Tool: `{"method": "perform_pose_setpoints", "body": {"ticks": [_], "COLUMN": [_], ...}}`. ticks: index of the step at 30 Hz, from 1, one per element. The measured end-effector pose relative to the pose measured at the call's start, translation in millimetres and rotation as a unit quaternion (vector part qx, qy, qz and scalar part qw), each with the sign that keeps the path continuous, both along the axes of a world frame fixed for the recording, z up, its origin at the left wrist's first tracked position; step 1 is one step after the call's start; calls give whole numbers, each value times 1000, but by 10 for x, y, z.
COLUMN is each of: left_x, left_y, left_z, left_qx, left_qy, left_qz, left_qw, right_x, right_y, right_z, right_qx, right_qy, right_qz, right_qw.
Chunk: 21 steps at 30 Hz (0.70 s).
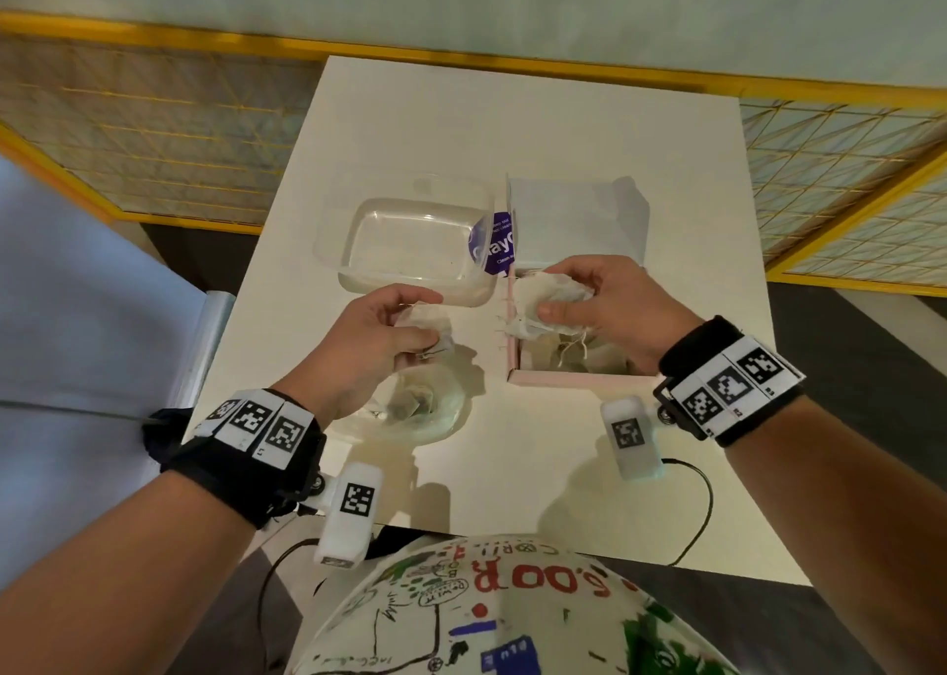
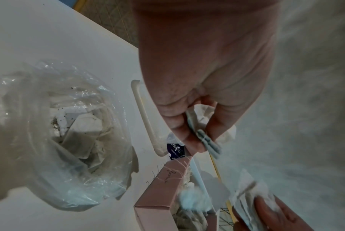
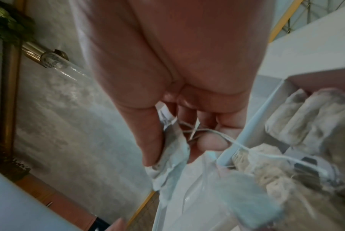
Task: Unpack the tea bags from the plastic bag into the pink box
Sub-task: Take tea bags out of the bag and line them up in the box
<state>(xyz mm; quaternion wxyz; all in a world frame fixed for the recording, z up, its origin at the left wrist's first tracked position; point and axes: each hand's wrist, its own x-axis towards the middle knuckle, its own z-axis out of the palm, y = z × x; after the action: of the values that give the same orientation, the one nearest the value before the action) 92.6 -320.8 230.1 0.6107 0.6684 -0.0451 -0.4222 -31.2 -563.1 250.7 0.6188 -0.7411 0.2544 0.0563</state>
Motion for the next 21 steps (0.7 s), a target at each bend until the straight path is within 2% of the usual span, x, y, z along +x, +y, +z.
{"method": "perform_pose_setpoints", "body": {"ticks": [4, 8, 11, 14, 18, 21], "left_x": [-44, -167, -228, -282, -312, -297], "left_y": [-88, -262, -358, -430, -477, -454], "left_z": [-16, -58, -34, 44, 57, 45], "left_qx": [4, -23, -59, -36, -12, -16], "left_qy": [33, 57, 45, 13, 2, 8], "left_qz": [-36, -80, -143, -188, -186, -164], "left_qw": [999, 995, 987, 981, 982, 986], "right_x": [-49, 29, 94, 169, 256, 270], "right_y": [-62, 50, 147, 191, 179, 98], "right_z": [28, 114, 232, 337, 438, 465], "right_qx": [45, 123, 188, 233, 232, 167], "right_qy": [25, 6, -16, -34, -50, -50], "right_qz": [22, 37, 47, 62, 65, 45], "right_qw": [998, 992, 981, 970, 969, 984]}}
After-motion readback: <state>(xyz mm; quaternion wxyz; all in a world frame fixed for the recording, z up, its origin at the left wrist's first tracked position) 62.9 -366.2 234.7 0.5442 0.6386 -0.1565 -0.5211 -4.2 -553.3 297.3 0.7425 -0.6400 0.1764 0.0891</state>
